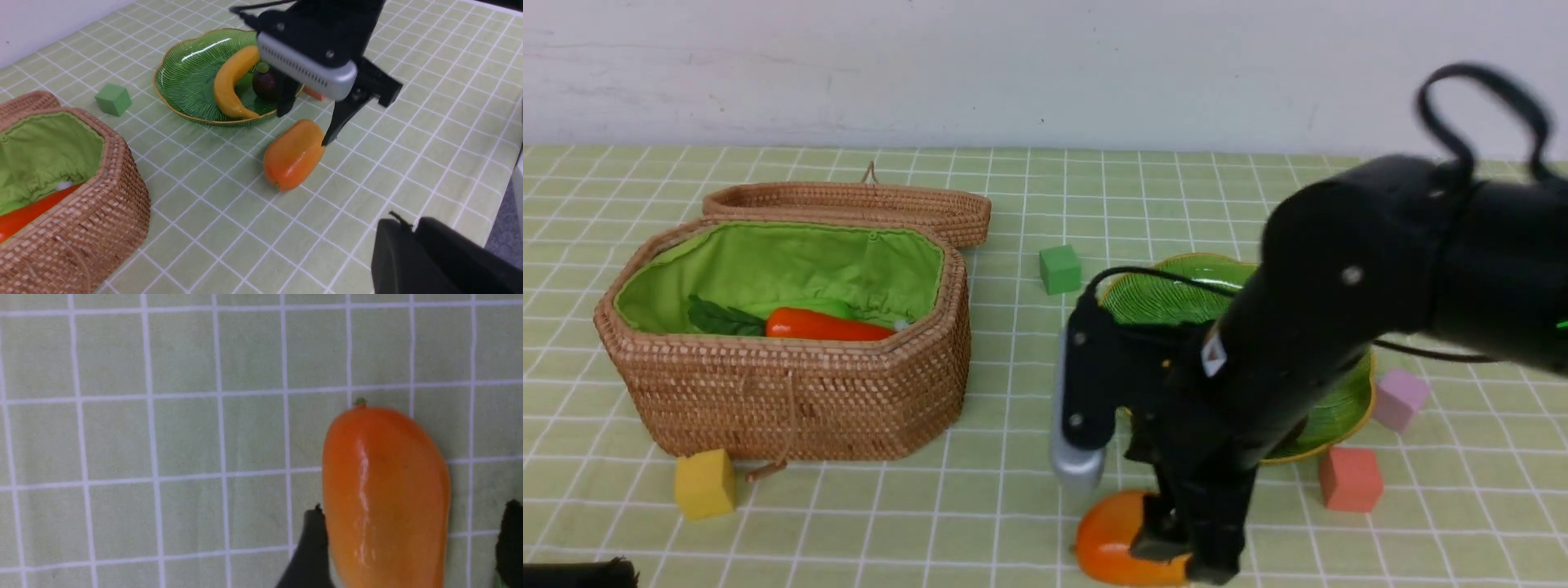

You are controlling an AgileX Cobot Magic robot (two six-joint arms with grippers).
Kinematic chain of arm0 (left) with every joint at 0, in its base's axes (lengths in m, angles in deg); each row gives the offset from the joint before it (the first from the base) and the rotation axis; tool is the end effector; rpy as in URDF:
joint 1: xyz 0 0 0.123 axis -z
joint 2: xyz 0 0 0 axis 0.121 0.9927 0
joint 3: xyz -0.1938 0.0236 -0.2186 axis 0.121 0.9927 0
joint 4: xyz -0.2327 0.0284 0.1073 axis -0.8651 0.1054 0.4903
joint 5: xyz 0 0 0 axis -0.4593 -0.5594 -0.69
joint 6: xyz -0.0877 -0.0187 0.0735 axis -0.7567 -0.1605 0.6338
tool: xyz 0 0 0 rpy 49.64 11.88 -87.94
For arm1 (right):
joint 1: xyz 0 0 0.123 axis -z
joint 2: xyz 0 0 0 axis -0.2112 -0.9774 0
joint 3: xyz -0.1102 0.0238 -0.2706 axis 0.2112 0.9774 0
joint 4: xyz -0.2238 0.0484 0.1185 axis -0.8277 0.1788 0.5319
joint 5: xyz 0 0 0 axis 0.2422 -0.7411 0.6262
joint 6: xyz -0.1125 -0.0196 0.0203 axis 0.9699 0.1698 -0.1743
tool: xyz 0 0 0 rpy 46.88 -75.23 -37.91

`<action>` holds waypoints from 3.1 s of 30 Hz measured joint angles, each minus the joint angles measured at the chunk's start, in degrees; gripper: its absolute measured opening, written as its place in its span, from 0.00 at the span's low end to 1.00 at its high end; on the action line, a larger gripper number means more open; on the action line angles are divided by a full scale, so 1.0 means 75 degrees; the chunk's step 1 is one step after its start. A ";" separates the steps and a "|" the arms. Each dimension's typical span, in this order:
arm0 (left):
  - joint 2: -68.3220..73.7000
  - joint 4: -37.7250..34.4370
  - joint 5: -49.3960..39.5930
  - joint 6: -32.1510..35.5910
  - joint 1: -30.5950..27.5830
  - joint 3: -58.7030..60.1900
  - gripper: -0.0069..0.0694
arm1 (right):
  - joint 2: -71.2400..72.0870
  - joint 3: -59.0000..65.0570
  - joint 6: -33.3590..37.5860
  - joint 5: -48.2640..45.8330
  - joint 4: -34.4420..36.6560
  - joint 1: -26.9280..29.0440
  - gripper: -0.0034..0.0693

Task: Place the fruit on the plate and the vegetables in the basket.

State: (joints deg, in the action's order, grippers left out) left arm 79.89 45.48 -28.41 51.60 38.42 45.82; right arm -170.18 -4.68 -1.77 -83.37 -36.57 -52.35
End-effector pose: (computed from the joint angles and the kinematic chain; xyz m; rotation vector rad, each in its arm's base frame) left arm 0.0502 -0.0653 0.3617 0.8936 1.7781 -0.5511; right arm 0.2595 0.2424 0.2435 -1.8599 2.0798 0.2094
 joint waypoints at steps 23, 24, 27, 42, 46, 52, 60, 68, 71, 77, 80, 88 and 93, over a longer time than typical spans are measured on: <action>0.0000 0.0000 -0.0192 0.0024 0.0000 0.0000 0.17 | -0.1567 0.0026 -0.0987 -0.0001 -0.1777 0.0100 0.94; 0.0000 0.0000 -0.0192 0.0024 0.0000 0.0000 0.17 | -0.1690 0.0026 -0.0917 0.0053 -0.1798 0.0100 0.94; 0.0000 0.0000 -0.0192 0.0024 0.0000 0.0000 0.17 | -0.1873 0.0026 -0.0821 0.0214 -0.1782 0.0100 0.93; 0.0000 0.0000 -0.0192 0.0039 0.0000 0.0000 0.17 | -0.1856 0.0001 -0.1037 -0.0201 -0.1336 0.0100 0.82; 0.0000 0.0000 -0.0192 0.0039 0.0000 0.0000 0.17 | -0.1409 -0.0307 -0.1391 -0.0704 -0.0952 0.0100 0.82; 0.0000 0.0000 -0.0192 0.0054 0.0000 0.0000 0.17 | -0.0762 -0.1628 -0.3225 -0.0953 -0.1307 0.0409 0.82; 0.0000 0.0000 -0.0183 0.0054 0.0000 0.0000 0.17 | -0.1965 -0.3287 -0.5030 0.0155 -0.2072 0.2121 0.82; 0.0000 0.0000 -0.0135 0.0059 -0.0006 0.0000 0.17 | -0.3042 -0.3614 -0.5157 0.0813 -0.2143 0.2698 0.87; 0.0000 0.0000 -0.0135 0.0059 -0.0006 0.0000 0.17 | -0.3083 -0.3614 -0.5157 0.0914 -0.2190 0.2691 0.96; 0.0000 0.0000 -0.0135 0.0140 -0.0006 0.0000 0.17 | -0.3083 -0.3620 -0.5372 0.0921 -0.2311 0.2683 0.98; 0.0000 0.0000 -0.0135 0.0143 -0.0006 0.0000 0.17 | -0.3038 -0.3620 -0.5490 0.0765 -0.2341 0.2683 0.97; 0.0000 0.0000 -0.0129 0.0172 -0.0006 0.0000 0.17 | -0.1839 -0.3657 -0.5858 -0.0931 -0.2257 0.2321 0.76; 0.0000 0.0156 -0.0103 0.0172 -0.0006 0.0000 0.17 | -0.0515 -0.3707 -0.6390 -0.2239 -0.1917 0.2223 0.45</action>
State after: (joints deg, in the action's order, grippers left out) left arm 79.89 46.65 -29.18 52.89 38.38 45.82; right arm -174.04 -32.47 -49.70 -100.17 -50.94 -35.68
